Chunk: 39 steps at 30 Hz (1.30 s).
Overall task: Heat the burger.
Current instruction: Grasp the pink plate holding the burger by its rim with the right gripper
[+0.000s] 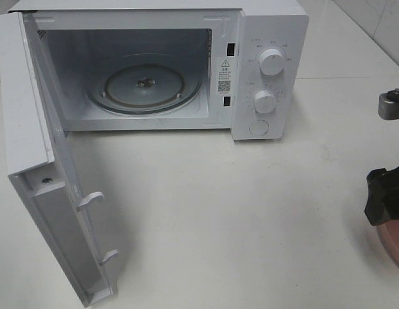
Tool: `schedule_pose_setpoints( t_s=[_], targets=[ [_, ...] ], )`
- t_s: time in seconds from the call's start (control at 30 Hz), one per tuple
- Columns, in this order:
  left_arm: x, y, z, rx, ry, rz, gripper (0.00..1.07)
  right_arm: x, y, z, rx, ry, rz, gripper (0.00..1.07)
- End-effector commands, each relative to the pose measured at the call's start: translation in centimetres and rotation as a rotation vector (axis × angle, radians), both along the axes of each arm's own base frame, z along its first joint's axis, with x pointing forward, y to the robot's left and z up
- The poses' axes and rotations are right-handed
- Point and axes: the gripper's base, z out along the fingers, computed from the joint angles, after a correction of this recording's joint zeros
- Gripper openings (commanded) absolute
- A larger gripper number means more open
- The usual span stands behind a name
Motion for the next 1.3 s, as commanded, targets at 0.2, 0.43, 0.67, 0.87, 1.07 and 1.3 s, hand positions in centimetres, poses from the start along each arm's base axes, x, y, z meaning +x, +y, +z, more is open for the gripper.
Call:
schedule_pose_setpoints(
  t_s=[0.2, 0.43, 0.67, 0.87, 1.07, 1.3],
  targets=[
    [-0.2, 0.0, 0.0, 0.000, -0.025, -0.008, 1.00, 1.0, -0.2, -2.4, -0.023, 0.064, -0.038, 0.98],
    [-0.2, 0.0, 0.0, 0.000, -0.025, -0.008, 1.00, 1.9, 0.0, -4.2, -0.024, 0.083, -0.065, 0.96],
    [-0.2, 0.0, 0.0, 0.000, -0.025, -0.008, 1.00, 2.6, 0.1, -6.4, -0.026, 0.128, -0.073, 0.94],
    [-0.2, 0.0, 0.0, 0.000, -0.025, -0.008, 1.00, 2.9, 0.2, -7.5, -0.026, 0.147, -0.078, 0.94],
    [-0.2, 0.0, 0.0, 0.000, -0.025, -0.008, 1.00, 3.4, 0.3, -8.7, -0.019, 0.140, -0.087, 0.93],
    [-0.2, 0.0, 0.0, 0.000, -0.025, -0.008, 1.00, 3.6, 0.3, -9.8, -0.024, 0.150, -0.082, 0.90]
  ],
)
